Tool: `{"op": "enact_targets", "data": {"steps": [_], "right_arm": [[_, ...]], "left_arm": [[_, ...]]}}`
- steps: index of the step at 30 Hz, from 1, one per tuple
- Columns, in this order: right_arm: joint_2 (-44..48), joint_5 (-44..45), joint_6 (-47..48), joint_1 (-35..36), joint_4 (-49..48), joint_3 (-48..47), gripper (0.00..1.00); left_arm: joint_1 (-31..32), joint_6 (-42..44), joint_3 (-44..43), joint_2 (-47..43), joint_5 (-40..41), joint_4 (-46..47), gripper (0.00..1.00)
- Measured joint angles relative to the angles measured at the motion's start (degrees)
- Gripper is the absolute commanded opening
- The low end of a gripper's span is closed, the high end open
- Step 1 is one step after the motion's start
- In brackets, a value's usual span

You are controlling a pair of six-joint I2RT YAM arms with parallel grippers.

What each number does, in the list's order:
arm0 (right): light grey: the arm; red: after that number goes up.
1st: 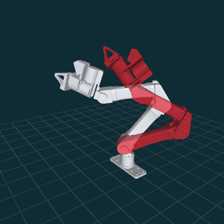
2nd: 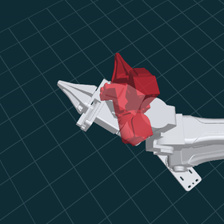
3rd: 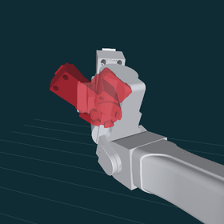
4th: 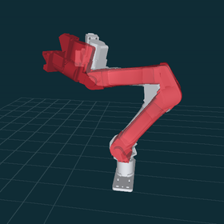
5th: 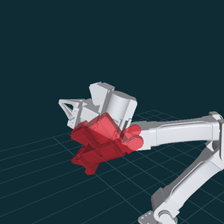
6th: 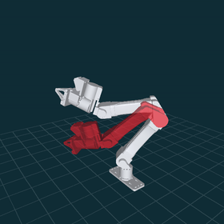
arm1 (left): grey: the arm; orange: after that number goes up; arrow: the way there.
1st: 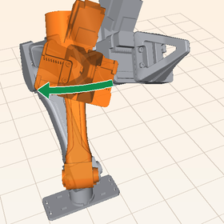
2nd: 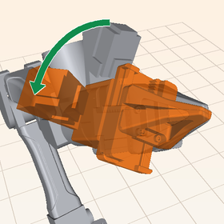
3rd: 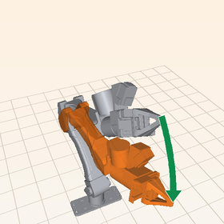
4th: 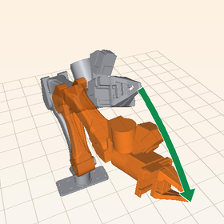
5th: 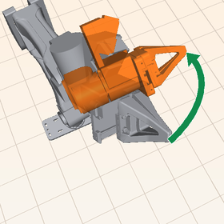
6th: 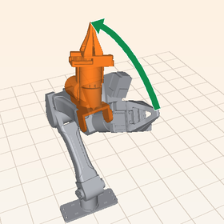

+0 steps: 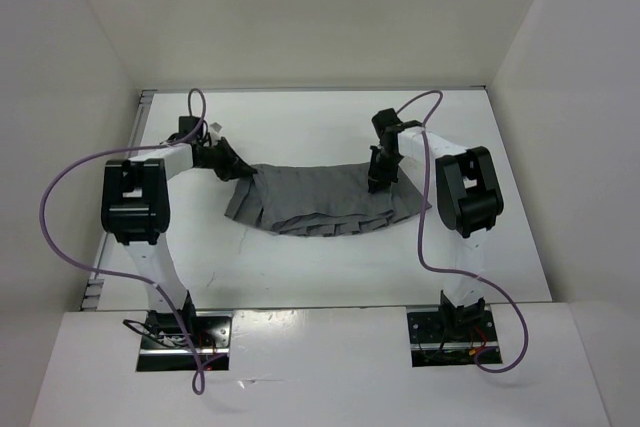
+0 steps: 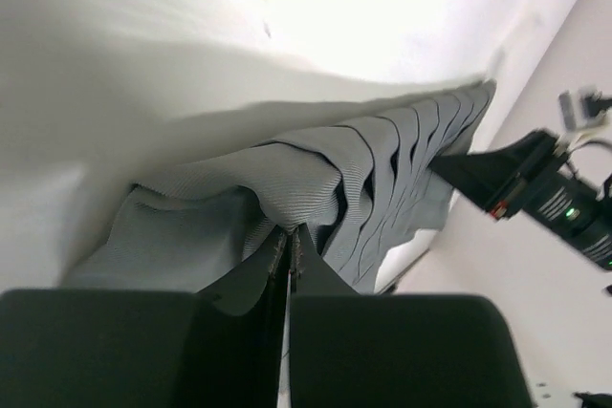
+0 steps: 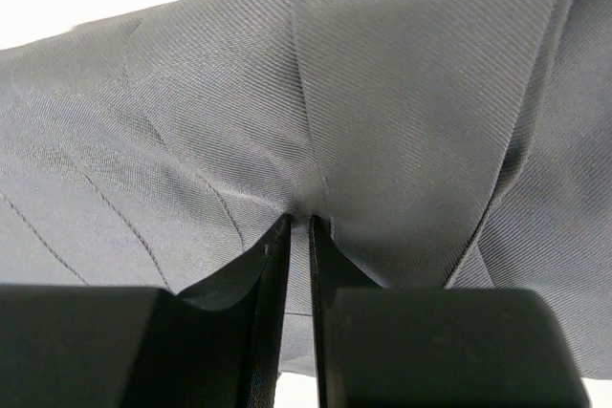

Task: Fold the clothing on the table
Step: Fold the skirt

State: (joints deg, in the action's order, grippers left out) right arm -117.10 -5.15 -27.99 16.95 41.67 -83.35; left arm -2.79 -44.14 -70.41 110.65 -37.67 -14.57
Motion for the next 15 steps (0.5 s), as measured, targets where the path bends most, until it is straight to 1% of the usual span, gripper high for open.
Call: {"op": "enact_targets", "data": {"steps": [1,2,3,4,5,6,7,9,11,12,15], "right_arm": [[0.11,-0.04,0.00,0.02,-0.15,0.15,0.18],[0.20,-0.07,-0.02,0.02,-0.20,0.24,0.18],[0.26,-0.22,0.00,0.04,-0.39,0.39,0.18],[0.39,-0.42,0.07,0.04,-0.55,0.59,0.18],[0.57,-0.61,0.24,0.04,-0.70,0.79,0.18],[0.76,-0.70,0.39,0.07,-0.90,1.03,0.18],[1.05,-0.74,0.48,0.11,-1.09,1.33,0.18],[1.86,-0.63,0.68,0.39,-1.11,1.92,0.24],[3.04,-0.61,0.85,0.85,-0.55,2.40,0.27],[3.96,-0.63,0.96,1.14,-0.26,2.43,0.27],[8.02,-0.61,1.42,1.84,0.22,2.38,0.27]], "left_arm": [[-0.42,-1.11,0.00,1.07,-0.63,1.27,0.00],[-0.68,-1.64,0.00,1.90,-1.18,2.27,0.05],[-0.90,-2.71,-0.07,2.71,-1.73,3.54,0.16],[-1.01,-3.26,-0.24,3.58,-2.12,4.96,0.35],[-1.07,-4.33,-0.48,4.35,-2.38,6.58,0.49],[-1.16,-5.27,-0.66,4.90,-2.73,8.15,0.57],[-1.33,-6.19,-0.72,5.31,-3.08,9.68,0.61],[-1.70,-7.41,-0.74,5.42,-3.85,12.13,0.79],[-2.16,-7.26,-0.98,4.52,-4.26,12.66,0.84],[-2.34,-6.45,-1.14,3.72,-4.13,12.02,0.85],[-2.95,-1.40,-2.99,-0.61,-2.58,6.86,0.85]]}}
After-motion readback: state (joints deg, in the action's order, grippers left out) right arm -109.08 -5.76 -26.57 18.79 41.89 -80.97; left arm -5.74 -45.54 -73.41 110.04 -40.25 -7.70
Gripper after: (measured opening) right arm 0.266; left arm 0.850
